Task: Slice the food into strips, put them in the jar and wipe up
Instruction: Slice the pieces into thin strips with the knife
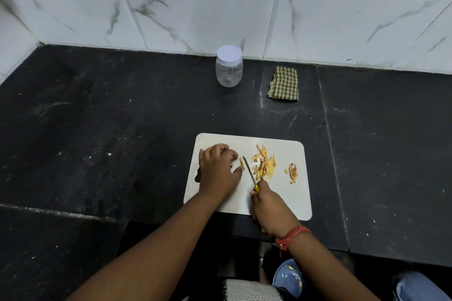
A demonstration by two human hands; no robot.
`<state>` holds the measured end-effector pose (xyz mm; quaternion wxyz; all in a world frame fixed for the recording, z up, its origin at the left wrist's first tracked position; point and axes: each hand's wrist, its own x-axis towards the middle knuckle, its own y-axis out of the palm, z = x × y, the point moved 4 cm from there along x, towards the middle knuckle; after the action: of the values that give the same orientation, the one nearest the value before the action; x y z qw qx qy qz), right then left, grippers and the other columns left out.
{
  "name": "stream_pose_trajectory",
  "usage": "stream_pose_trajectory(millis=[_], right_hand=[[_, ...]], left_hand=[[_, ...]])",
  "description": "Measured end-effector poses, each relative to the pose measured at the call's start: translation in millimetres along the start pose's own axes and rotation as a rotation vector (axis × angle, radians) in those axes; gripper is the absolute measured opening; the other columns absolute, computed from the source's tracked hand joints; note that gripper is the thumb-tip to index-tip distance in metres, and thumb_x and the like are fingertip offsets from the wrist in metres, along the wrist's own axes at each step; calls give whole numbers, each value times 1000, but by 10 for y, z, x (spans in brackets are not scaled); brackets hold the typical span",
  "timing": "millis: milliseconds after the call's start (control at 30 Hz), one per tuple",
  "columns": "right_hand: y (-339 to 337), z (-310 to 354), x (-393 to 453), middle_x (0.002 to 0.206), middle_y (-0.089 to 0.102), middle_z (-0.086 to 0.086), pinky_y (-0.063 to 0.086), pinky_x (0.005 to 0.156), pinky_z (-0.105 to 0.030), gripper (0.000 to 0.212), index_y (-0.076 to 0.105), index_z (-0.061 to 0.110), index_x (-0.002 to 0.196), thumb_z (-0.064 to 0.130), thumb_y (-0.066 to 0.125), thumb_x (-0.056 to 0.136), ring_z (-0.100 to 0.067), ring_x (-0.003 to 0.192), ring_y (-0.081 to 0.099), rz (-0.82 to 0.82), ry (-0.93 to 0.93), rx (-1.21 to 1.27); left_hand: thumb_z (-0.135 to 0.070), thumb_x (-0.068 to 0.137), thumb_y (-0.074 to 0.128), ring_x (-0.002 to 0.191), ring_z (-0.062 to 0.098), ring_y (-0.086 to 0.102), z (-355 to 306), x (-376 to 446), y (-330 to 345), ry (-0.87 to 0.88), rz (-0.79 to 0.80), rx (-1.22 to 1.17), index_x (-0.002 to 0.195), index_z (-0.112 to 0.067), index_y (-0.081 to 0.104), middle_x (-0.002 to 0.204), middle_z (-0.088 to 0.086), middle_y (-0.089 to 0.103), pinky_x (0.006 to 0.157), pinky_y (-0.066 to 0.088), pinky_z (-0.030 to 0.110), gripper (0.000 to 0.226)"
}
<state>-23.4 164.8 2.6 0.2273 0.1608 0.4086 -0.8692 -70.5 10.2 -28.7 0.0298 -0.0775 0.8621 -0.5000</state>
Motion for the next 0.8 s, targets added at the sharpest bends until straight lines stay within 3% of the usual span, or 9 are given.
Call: stream_pose_trajectory(millis=[133,433,667,733,800], right_hand=[[10,29,36,69,48,-3,35,57,-28,8,32,14,100,21,35,103,-20,56,46,-4,-24,-54],[36,70,66,70,47,-5,28,58,-32,7,32,13,98,17,35,103,-26,65,45,-10,-41,-112],[58,60,101,90,63,-22,25,54,-33,6,32,12,97,12,34,102,-28,68,46,-5,-11,-136],[61,50,126,79,58,-13,23,47,-24,2,35,9,99,8,35,100,-30,69,50,12,-1,-143],[61,35,153,67,44,0,23,45,-20,12,40,0,109,2,36,97,-21,61,47,26,25,-174]], left_hand=[[-38,82,73,129,22,39,6,13,2,-30,1,-36,107,-28,64,128,-6,51,122,12,50,28],[-37,83,70,130,24,39,-9,14,10,-31,8,-6,109,-28,64,128,-5,50,123,10,50,29],[-35,83,70,130,23,38,-15,3,15,-33,5,-25,111,-28,64,129,-5,49,123,8,51,30],[-34,83,69,130,23,38,-8,5,20,-43,0,-39,111,-28,64,129,-5,49,124,7,50,29],[-31,84,69,129,24,40,-5,19,19,-68,-19,-71,109,-26,64,127,-5,50,123,9,49,26]])
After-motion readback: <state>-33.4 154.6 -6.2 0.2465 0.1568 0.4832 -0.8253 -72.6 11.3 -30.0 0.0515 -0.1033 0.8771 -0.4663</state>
